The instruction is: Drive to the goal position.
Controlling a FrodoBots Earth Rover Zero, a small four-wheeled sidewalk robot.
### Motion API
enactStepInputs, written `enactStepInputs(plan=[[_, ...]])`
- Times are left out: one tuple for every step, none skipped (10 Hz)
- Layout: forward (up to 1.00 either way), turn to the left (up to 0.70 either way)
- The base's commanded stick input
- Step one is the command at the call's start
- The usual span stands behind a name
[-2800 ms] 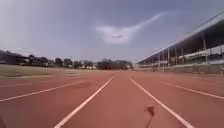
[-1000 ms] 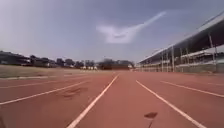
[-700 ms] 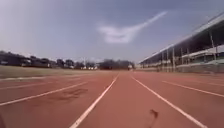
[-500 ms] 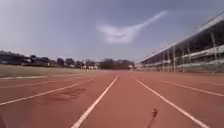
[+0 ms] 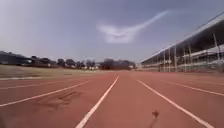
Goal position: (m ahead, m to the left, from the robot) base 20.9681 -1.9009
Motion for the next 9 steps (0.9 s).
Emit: enactStepInputs(plan=[[0.70,0.00],[0.70,0.00],[0.70,0.00],[0.70,0.00],[0.70,0.00],[0.70,0.00],[0.70,0.00],[0.70,-0.05],[0.70,-0.21]])
